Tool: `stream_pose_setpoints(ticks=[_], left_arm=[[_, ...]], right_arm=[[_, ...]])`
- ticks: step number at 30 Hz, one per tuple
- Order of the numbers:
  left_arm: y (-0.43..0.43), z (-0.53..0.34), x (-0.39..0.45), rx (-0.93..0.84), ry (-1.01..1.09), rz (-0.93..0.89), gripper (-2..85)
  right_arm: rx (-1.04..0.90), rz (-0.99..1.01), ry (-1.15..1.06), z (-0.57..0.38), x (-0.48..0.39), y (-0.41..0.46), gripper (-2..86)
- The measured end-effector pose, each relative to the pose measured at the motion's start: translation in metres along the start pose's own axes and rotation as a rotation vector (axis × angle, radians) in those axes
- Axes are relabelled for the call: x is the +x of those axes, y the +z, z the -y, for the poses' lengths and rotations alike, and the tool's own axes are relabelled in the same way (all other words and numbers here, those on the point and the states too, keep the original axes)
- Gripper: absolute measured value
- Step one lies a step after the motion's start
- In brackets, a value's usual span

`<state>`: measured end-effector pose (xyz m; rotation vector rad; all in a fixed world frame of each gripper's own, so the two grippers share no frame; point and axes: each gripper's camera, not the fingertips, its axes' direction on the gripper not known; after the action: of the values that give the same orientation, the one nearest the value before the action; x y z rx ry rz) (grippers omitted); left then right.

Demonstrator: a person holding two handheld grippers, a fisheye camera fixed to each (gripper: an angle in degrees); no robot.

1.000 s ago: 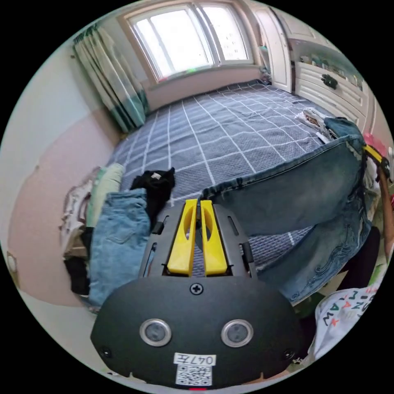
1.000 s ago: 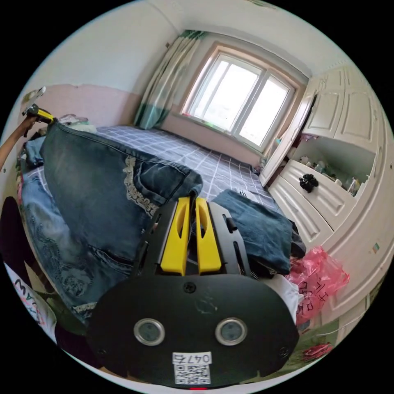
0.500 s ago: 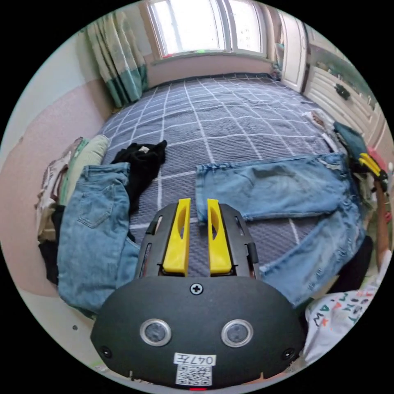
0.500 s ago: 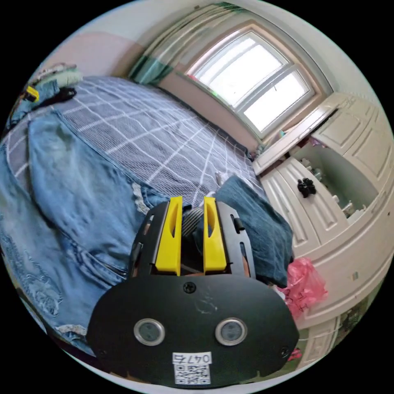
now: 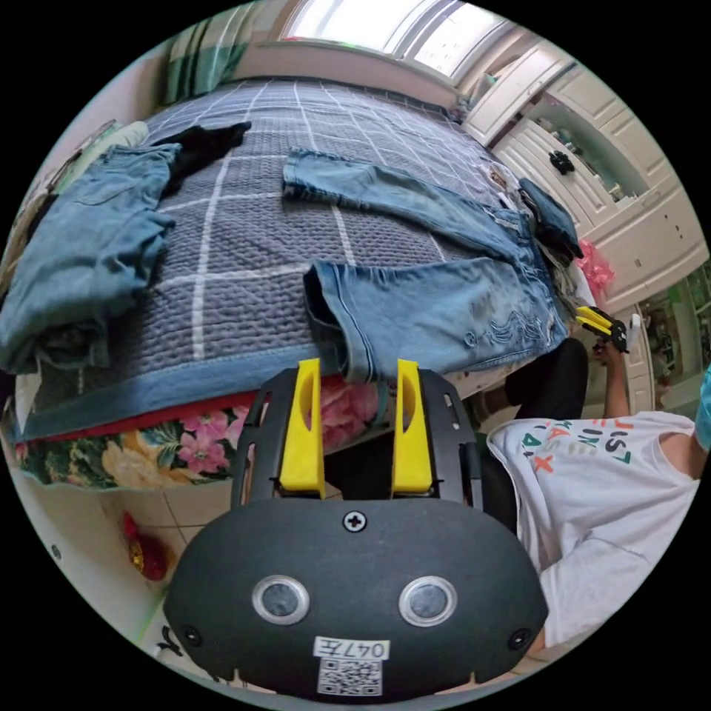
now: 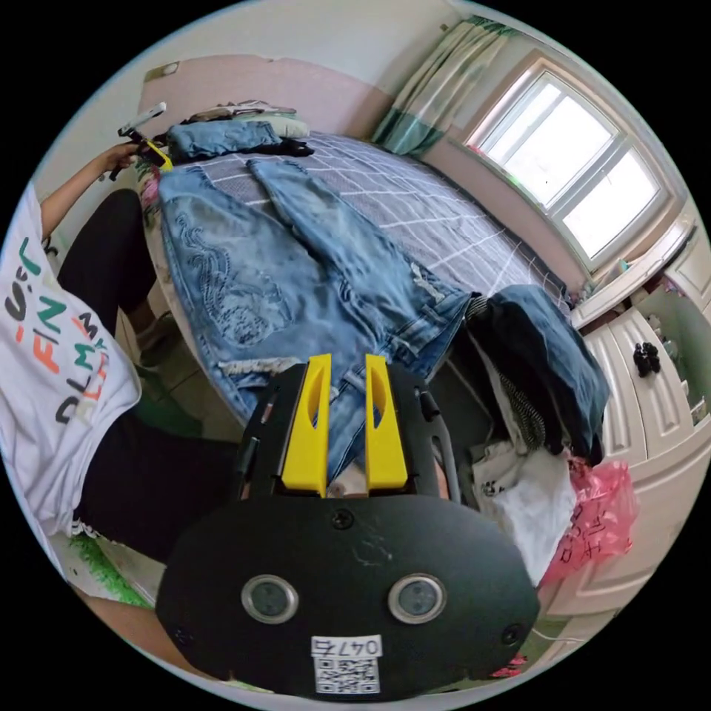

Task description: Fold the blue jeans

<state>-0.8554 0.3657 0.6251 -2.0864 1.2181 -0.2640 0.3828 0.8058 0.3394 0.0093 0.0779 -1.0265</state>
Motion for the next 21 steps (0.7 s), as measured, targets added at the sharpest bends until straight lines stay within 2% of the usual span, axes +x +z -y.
stream_pose_setpoints(ticks=[5, 8, 11, 13, 15, 18, 20, 21], left_arm=[[0.000, 0.011, -0.015, 0.048, 0.030, -0.086, 3.0], [-0.034, 0.030, 0.009, 0.005, 0.020, -0.102, 2.0], [-0.094, 0.042, 0.056, 0.091, 0.153, -0.115, 2.3], [-0.117, 0.049, 0.068, 0.117, 0.175, -0.015, 3.2], [-0.110, 0.063, 0.053, -0.008, 0.088, 0.184, 5.0], [-0.077, 0.061, 0.003, -0.175, -0.088, 0.328, 10.6], [-0.068, 0.050, -0.027, -0.188, -0.186, 0.373, 13.5], [-0.067, 0.041, -0.041, -0.178, -0.232, 0.327, 14.6]], right_arm=[[-0.067, 0.081, -0.042, -0.010, -0.024, 0.008, 3.0], [-0.115, 0.027, -0.039, -0.004, -0.032, 0.011, 1.9], [-0.080, -0.027, -0.023, 0.001, -0.036, 0.004, 1.3], [-0.057, -0.025, -0.009, 0.004, -0.036, 0.003, 1.5], [-0.045, -0.024, -0.001, 0.007, -0.038, 0.005, 2.0], [-0.039, -0.014, -0.005, 0.012, -0.045, 0.014, 3.4], [-0.049, 0.002, -0.018, 0.011, -0.052, 0.020, 4.2], [-0.056, 0.005, -0.023, 0.010, -0.053, 0.021, 4.3]])
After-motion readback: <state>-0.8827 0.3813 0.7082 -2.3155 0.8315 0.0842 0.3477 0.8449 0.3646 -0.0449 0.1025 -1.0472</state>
